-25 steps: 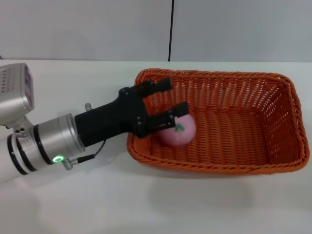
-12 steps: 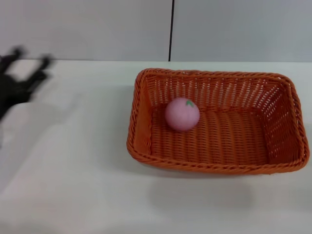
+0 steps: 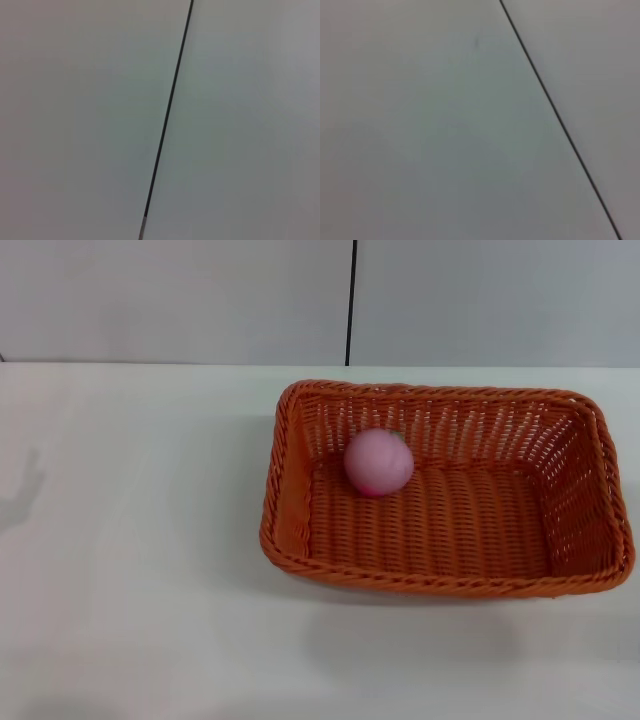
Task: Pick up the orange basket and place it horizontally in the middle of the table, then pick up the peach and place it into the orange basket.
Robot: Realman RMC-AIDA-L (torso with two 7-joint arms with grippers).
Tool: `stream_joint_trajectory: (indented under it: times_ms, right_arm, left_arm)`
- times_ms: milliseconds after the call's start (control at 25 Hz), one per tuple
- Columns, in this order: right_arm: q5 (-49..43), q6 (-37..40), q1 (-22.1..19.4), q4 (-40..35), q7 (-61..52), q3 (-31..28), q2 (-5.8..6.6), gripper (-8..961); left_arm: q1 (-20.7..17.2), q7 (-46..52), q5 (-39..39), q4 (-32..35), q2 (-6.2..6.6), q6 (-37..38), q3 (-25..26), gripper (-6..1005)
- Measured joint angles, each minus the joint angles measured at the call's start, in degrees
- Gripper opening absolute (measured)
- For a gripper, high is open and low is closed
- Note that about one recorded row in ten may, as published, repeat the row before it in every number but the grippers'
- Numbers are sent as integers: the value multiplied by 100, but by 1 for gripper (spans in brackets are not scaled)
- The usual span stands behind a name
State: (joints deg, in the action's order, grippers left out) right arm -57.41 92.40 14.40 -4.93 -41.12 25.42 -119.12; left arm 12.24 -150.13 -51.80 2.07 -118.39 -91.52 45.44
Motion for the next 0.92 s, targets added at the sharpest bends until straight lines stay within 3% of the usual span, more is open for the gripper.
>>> stream_joint_trajectory:
  times_ms: [240,920]
  right_arm:
    - [3,18,82,80,135,-342,4,610]
    - [3,-13,137,206,139,-363,-5,611]
  left_arm:
    - [-41,-41,3,-10,-9,25,34,816]
    - [56,-361,33,-222,-3,295,152,815]
